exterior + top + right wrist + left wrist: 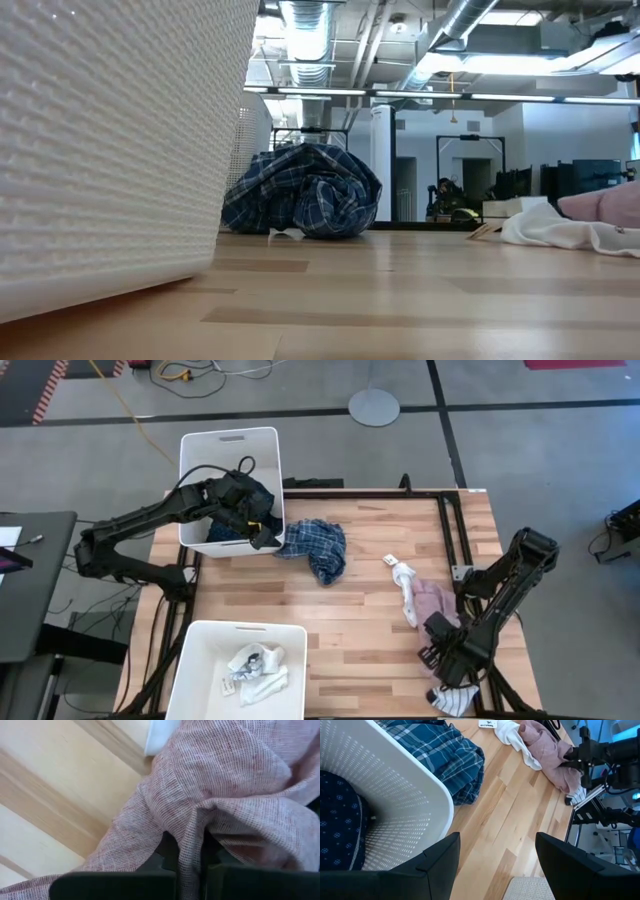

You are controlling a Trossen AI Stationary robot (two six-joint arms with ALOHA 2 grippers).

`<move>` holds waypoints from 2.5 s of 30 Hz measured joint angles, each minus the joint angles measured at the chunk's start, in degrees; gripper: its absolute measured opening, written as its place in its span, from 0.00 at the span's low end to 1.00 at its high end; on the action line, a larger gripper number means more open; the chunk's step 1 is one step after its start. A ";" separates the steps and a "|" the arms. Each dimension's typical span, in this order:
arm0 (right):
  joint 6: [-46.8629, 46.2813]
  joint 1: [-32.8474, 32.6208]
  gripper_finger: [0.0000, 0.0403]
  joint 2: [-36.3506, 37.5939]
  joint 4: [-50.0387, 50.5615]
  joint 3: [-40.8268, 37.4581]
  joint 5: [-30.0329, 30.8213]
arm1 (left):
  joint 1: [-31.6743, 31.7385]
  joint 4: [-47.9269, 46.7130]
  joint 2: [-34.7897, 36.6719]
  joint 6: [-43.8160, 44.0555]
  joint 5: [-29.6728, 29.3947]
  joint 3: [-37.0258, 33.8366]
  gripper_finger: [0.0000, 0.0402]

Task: Sort clothes
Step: Put the pink shirt into the top white bin

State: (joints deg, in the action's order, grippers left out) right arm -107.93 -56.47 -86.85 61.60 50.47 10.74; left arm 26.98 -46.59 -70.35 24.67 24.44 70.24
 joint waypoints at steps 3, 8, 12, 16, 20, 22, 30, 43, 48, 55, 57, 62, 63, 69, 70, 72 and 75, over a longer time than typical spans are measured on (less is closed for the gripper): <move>0.20 0.00 0.02 0.00 2.08 1.36 0.84 | 0.01 0.02 0.00 0.00 0.00 0.00 0.63; 0.68 -0.12 0.01 0.00 3.75 3.10 1.49 | 0.01 -0.01 0.00 -0.40 0.00 0.00 0.63; 1.70 -0.13 0.01 0.02 5.16 4.74 1.52 | 0.01 0.00 0.00 -0.97 0.00 0.00 0.63; 1.94 -0.15 0.01 0.07 7.90 6.59 1.54 | 0.02 0.00 0.00 -0.96 -0.01 0.00 0.63; 2.30 -0.39 0.01 0.13 10.91 8.78 2.65 | 0.02 0.03 0.00 -0.92 -0.20 0.00 0.63; 2.84 -0.52 0.00 0.15 12.57 9.88 3.50 | 0.01 0.06 0.00 -0.91 -0.24 0.00 0.63; 3.06 -0.52 0.00 0.22 20.75 14.60 6.16 | 0.01 3.04 0.00 -1.38 -1.51 0.00 0.63; 3.42 -0.52 0.00 0.92 28.37 21.08 14.08 | -0.02 4.99 -0.02 -1.65 -3.28 0.00 0.63; 4.56 -0.47 0.00 1.70 28.44 22.36 19.55 | -0.02 4.95 -0.07 -3.90 -3.47 0.00 0.63; 8.17 0.80 0.00 2.21 28.42 24.11 27.44 | -0.35 5.26 -0.93 -12.60 -6.31 -0.02 0.63; 9.78 1.49 0.00 2.21 28.44 24.94 29.94 | -0.35 6.25 -1.16 -14.57 -4.75 -0.13 0.63; 15.60 3.70 0.00 2.23 28.43 28.26 35.01 | -2.24 14.45 0.11 -17.74 -1.87 -0.04 0.63; 17.07 4.17 0.00 2.23 28.45 29.14 36.17 | -2.81 16.24 0.38 -18.47 -1.52 -0.01 0.63; 26.67 6.59 0.00 2.23 28.30 34.82 44.16 | -6.64 20.91 3.36 -22.99 -0.76 2.60 0.63; 28.72 7.10 0.00 2.23 28.01 35.78 45.50 | -7.30 21.11 4.02 -23.71 -0.72 2.92 0.63; 33.09 8.20 0.00 2.23 27.41 37.58 48.09 | -8.64 21.22 5.31 -25.14 -0.71 3.55 0.63; 40.78 10.41 0.00 2.23 25.08 40.00 51.32 | -10.30 21.82 7.65 -27.21 -0.83 3.87 0.63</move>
State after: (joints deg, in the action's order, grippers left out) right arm -67.15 -46.07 -84.62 86.68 90.47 62.06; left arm 16.68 -24.76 -62.70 -2.55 23.60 74.11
